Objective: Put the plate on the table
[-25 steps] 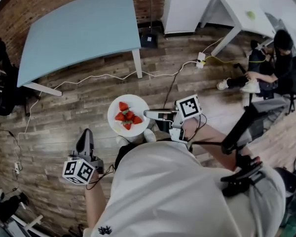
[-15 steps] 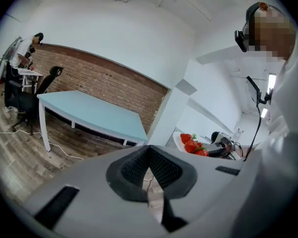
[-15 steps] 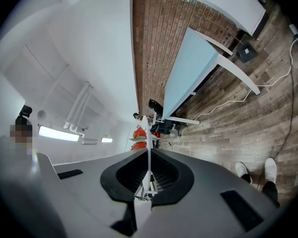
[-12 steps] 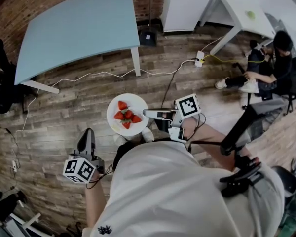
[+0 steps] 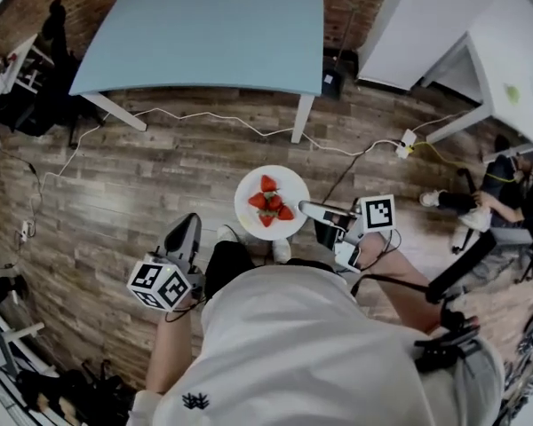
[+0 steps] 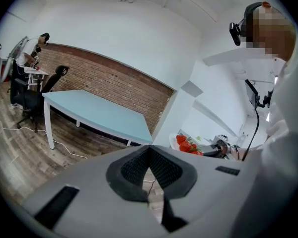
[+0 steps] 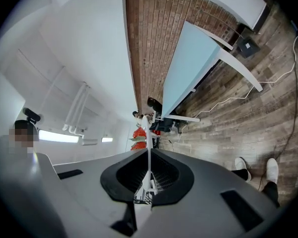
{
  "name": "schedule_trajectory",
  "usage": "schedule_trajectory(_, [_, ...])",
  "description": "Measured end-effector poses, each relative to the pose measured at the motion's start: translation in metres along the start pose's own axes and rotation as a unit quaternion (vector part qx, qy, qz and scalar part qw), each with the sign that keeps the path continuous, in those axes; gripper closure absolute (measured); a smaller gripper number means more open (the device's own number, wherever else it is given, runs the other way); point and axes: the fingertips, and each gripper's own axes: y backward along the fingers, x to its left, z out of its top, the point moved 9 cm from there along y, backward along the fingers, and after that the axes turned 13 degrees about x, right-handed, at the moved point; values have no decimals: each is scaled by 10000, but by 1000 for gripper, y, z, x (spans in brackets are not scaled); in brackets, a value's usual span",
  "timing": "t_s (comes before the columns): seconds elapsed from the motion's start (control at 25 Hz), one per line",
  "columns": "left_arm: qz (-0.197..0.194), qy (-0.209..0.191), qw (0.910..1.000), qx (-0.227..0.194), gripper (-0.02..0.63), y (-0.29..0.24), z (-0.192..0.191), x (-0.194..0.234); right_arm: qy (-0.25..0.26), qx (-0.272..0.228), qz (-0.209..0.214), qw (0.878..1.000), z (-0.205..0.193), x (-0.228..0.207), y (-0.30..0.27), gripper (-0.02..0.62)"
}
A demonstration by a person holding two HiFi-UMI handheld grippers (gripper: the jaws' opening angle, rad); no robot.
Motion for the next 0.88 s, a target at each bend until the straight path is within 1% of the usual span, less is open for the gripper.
schedule_trajectory(0.12, [48, 110, 9999, 68, 604, -3, 8, 22, -10, -56, 100, 9999, 23, 0, -20, 581])
schedule_trajectory(0.2, [51, 123, 9999, 64, 604, -4, 12, 34, -5, -144, 88, 9999, 31, -5, -28, 581])
schedule_trajectory(0.32, [-47, 76, 10000, -10, 604, -7, 25, 52, 94, -231, -20, 9997, 48, -5, -41, 581])
schedule_trajectory(0.4, [-156, -2, 9999, 0, 604, -18, 39, 73, 137, -326, -29, 9994, 69, -2, -56, 581])
schedule_trajectory(0.48, [-249, -134, 9996, 47, 604, -32, 58, 102, 120, -481, -74, 9987, 93, -1, -74, 581])
schedule_trajectory(0.6, [-402, -365, 9985, 64, 604, -46, 98, 138, 144, -689, -168, 9974, 126, 4, -100, 581])
schedule_trajectory(0.72, [-667, -648, 9956, 102, 604, -58, 134, 167, 106, -906, -239, 9955, 153, 10, -126, 581])
schedule_trajectory(0.8, [-889, -735, 9932, 186, 604, -71, 157, 189, 46, -1065, -292, 9939, 174, 13, -140, 581])
schedule_trajectory(0.88, [-1090, -717, 9909, 321, 604, -93, 189, 210, -63, -1221, -351, 9919, 206, 17, -148, 581])
